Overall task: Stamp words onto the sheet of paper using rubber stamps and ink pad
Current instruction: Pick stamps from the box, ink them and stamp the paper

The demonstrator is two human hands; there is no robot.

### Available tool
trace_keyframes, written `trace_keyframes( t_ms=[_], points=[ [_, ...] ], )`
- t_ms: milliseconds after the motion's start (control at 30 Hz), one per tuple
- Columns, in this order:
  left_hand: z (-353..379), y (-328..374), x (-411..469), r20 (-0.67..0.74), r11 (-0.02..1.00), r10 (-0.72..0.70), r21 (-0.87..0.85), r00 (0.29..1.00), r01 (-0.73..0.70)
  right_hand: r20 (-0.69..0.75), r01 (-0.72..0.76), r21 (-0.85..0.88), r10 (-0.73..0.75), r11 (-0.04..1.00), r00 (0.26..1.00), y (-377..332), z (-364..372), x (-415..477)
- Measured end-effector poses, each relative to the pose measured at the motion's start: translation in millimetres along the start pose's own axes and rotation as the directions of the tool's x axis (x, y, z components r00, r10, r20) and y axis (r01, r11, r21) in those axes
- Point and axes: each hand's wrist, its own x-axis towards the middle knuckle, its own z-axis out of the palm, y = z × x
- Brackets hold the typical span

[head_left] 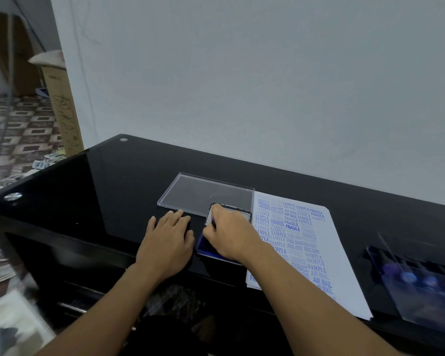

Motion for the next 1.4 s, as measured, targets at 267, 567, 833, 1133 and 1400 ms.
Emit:
trace_keyframes(
  t_ms=[267, 567, 833, 1133, 1400],
  points=[
    [0.0, -0.1, -0.4, 0.008, 1.0, -0.004, -0.001, 1.0, 0.004, 0.002, 0.0, -0.004, 0.0, 1.0, 1.0, -1.0, -1.9, -1.9],
    [-3.4, 1.7, 2.0, 0.029, 1.0, -0.017, -0.016, 0.999, 0.018, -0.005, 0.005, 0.002, -0.005, 1.0, 1.0, -2.3, -4.3, -2.8],
    [-11.0, 3.8, 3.8, 0.031, 0.998, -0.033, -0.057, 0.999, 0.035, 0.026, 0.006, 0.046, -0.007, 0.999, 1.0, -0.5, -11.5, -4.9],
    [-38.8, 34.3, 9.6, -0.029, 0.988, 0.032, -0.153, 0.999, -0.036, -0.07, -0.049, 0.224, 0.066, 0.973, 0.995, 28.1, -63.7, -11.9],
    [-49.0, 103.7, 26.1, -0.007, 0.957, 0.202, -0.209, 0.979, -0.199, -0.085, -0.172, 0.207, 0.193, 0.963, 0.978, 95.8, -117.0, -31.7]
  ],
)
